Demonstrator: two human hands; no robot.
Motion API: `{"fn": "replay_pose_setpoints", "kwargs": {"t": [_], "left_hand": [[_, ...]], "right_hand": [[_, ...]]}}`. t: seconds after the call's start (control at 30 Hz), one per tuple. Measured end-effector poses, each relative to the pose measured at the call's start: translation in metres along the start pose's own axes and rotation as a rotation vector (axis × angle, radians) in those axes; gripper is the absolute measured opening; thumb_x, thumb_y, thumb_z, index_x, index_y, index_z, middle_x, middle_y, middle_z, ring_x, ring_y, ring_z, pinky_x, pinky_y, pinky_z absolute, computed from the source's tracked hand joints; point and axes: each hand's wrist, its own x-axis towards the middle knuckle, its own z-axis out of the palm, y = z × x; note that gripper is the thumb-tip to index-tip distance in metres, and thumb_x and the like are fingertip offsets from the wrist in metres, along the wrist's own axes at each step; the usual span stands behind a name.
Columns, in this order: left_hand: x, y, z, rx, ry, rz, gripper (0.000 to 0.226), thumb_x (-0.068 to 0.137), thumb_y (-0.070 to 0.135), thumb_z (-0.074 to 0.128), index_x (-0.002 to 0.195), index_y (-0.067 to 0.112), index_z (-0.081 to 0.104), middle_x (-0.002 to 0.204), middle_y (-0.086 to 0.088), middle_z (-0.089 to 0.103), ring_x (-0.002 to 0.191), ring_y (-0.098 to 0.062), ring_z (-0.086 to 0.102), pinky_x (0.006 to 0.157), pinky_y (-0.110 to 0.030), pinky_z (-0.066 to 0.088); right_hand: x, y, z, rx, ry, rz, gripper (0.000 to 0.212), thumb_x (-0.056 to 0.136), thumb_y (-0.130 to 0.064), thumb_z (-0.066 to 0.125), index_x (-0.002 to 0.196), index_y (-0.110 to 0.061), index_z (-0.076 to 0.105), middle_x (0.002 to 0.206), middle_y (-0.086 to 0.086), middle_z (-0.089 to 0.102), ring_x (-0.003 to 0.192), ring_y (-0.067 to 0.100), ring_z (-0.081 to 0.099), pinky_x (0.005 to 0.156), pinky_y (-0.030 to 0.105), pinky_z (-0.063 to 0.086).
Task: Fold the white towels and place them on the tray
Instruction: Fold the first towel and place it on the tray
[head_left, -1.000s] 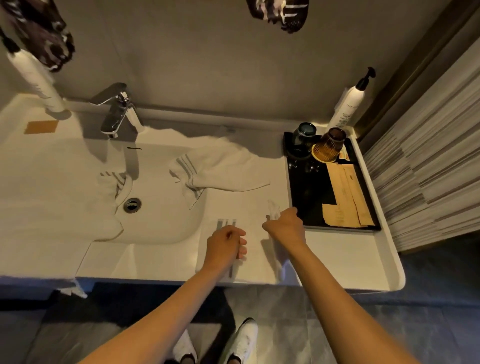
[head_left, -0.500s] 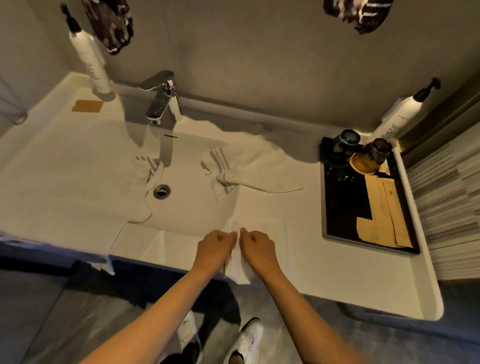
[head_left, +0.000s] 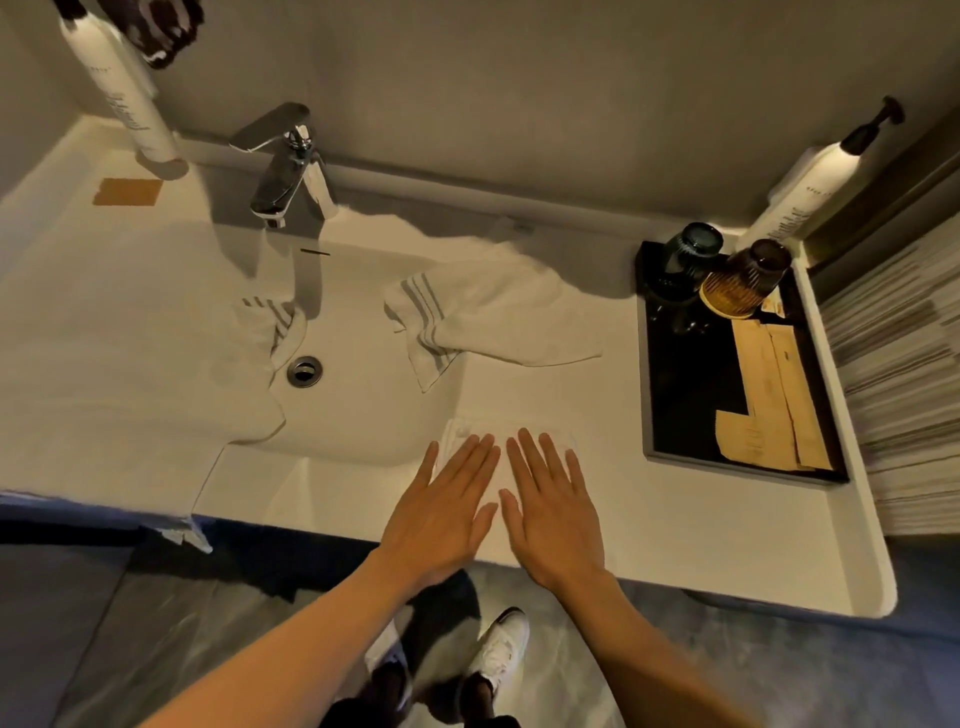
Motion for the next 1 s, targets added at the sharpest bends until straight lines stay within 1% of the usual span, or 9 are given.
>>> {"fn": "replay_pose_setpoints", "kwargs": {"t": [0.3,0.43,0.5,0.57,0.67,0.73,0.87,0.93,1.0], "left_hand": [[0.000,0.000,-0.007,0.013,-0.077,0.019,0.068,0.103,0.054,0.016,0.157,0.015,0.004,0.164,-0.001,-0.004,0.151,-0.014,-0.006,0.120,-0.049,0.002],[-0.013,-0.005,-0.021,0.058,-0.111,0.216,0.087,0.091,0.069,0.035,0.156,0.015,0.014,0.163,-0.008,0.005,0.151,-0.022,-0.001,0.119,-0.049,0.003],[-0.020,-0.009,-0.020,0.154,-0.138,0.309,0.095,0.081,0.061,0.056,0.155,0.014,0.019,0.162,-0.012,0.011,0.150,-0.024,0.008,0.121,-0.052,0.009],[-0.023,-0.010,-0.013,0.172,-0.131,0.298,0.101,0.074,0.043,0.074,0.155,0.016,0.020,0.161,-0.010,0.017,0.148,-0.024,0.016,0.120,-0.050,0.017],[-0.029,-0.009,-0.008,0.091,-0.086,0.259,0.103,0.068,0.021,0.083,0.154,0.019,0.026,0.160,-0.005,0.026,0.147,-0.022,0.025,0.118,-0.048,0.019],[-0.032,-0.010,-0.011,0.080,-0.043,0.308,0.097,0.060,0.014,0.087,0.147,0.017,0.042,0.154,-0.006,0.039,0.142,-0.023,0.037,0.115,-0.050,0.028],[-0.040,-0.024,-0.019,-0.041,0.038,0.376,0.072,0.060,0.010,0.089,0.126,0.015,0.061,0.138,-0.006,0.059,0.126,-0.023,0.057,0.103,-0.050,0.043],[-0.042,-0.029,-0.029,-0.180,0.020,0.273,0.055,0.077,0.021,0.079,0.129,0.021,0.059,0.134,-0.003,0.062,0.120,-0.023,0.061,0.098,-0.041,0.050],[-0.037,-0.027,-0.043,-0.320,-0.066,0.103,0.042,0.089,0.043,0.056,0.129,0.032,0.054,0.127,0.003,0.065,0.111,-0.019,0.063,0.093,-0.033,0.052]], "right_hand": [[0.001,0.000,-0.003,0.002,-0.067,-0.029,0.059,0.103,-0.043,0.026,0.156,-0.017,0.019,0.163,0.004,0.011,0.152,0.022,0.008,0.121,0.047,0.008],[-0.012,0.005,-0.025,0.007,-0.083,-0.177,0.062,0.103,-0.049,0.026,0.152,-0.012,0.029,0.161,0.011,0.020,0.150,0.026,0.017,0.120,0.049,0.009],[-0.027,0.010,-0.032,-0.026,-0.110,-0.280,0.074,0.097,-0.062,0.030,0.151,-0.011,0.033,0.160,0.011,0.025,0.150,0.025,0.019,0.120,0.052,0.011],[-0.038,0.017,-0.029,-0.103,-0.182,-0.354,0.087,0.089,-0.067,0.041,0.153,-0.009,0.026,0.161,0.014,0.020,0.150,0.028,0.016,0.120,0.056,0.011],[-0.046,0.019,-0.015,-0.227,-0.196,-0.372,0.097,0.075,-0.040,0.070,0.153,-0.006,0.023,0.160,0.019,0.021,0.149,0.033,0.020,0.119,0.059,0.015],[-0.049,0.018,-0.010,-0.219,-0.176,-0.390,0.102,0.063,-0.025,0.081,0.150,-0.006,0.031,0.156,0.019,0.032,0.144,0.033,0.031,0.116,0.057,0.023],[-0.053,0.036,-0.016,-0.122,-0.126,-0.513,0.098,0.054,-0.021,0.087,0.141,-0.008,0.045,0.148,0.015,0.047,0.135,0.029,0.047,0.114,0.047,0.032],[-0.055,0.051,-0.017,-0.008,-0.049,-0.523,0.081,0.060,-0.018,0.084,0.134,-0.009,0.051,0.142,0.013,0.053,0.129,0.028,0.053,0.112,0.043,0.035],[-0.056,0.058,-0.017,0.157,-0.025,-0.432,0.062,0.079,-0.022,0.073,0.136,-0.013,0.052,0.142,0.009,0.055,0.128,0.026,0.055,0.107,0.042,0.044]]}}
